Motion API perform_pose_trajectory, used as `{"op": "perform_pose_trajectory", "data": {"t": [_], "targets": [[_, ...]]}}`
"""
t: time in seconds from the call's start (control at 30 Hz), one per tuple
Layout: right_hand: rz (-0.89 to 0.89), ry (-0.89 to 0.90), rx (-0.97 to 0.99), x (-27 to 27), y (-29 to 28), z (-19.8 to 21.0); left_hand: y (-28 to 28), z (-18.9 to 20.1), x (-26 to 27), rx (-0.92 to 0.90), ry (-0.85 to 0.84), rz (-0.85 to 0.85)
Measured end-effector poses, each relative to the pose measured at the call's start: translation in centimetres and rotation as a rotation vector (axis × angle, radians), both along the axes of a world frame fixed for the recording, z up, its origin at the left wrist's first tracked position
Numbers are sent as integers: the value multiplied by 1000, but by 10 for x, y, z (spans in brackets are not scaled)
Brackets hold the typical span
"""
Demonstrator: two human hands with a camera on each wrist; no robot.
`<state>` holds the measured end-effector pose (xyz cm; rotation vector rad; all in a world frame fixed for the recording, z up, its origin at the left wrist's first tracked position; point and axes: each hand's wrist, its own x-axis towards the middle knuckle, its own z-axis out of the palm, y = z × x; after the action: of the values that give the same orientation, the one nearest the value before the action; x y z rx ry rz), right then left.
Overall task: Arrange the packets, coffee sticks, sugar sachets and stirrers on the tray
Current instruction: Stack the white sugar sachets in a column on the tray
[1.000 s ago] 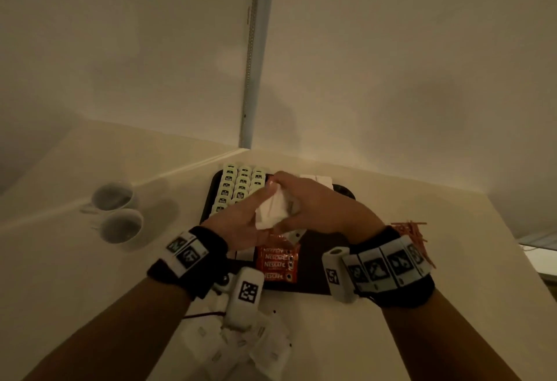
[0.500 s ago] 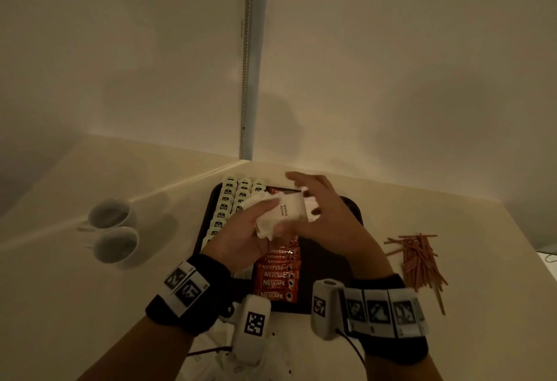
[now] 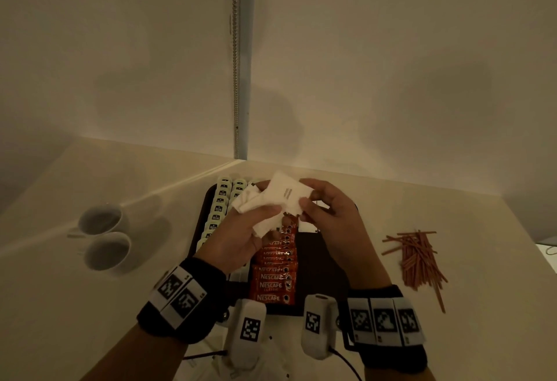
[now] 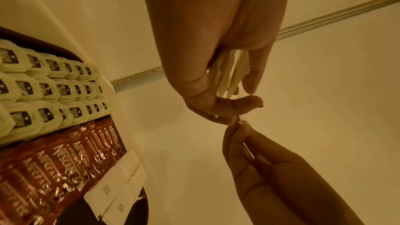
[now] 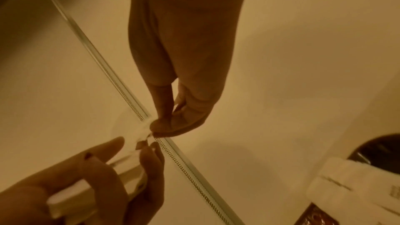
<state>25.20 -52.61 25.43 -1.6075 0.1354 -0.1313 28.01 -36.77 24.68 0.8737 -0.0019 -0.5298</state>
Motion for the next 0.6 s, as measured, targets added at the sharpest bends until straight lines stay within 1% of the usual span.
{"op": "perform_pose_trajectory", "data": {"t": [0.13,0.2,0.33,0.4,0.47,0.53,0.6], "targets": [[20,85,217,0,3,-4,-1,-3,4,176,-83,30],[30,122,260,-1,5,-8,-2,-3,5,249,-112,48],[35,162,333,-1,9,-13,-3,-3,6,320,-131,72],[44,163,342,-1,10,-14,-2,-3,7,371,-139,110],[37,134,287,-1,11,-17,-2,-3,8,435,-169,140],[12,111,252,-2,10,-19,-1,-2,9,473,-199,137],[-3,110,283,-2,9,-21,0,-3,10,506,-213,117]]}}
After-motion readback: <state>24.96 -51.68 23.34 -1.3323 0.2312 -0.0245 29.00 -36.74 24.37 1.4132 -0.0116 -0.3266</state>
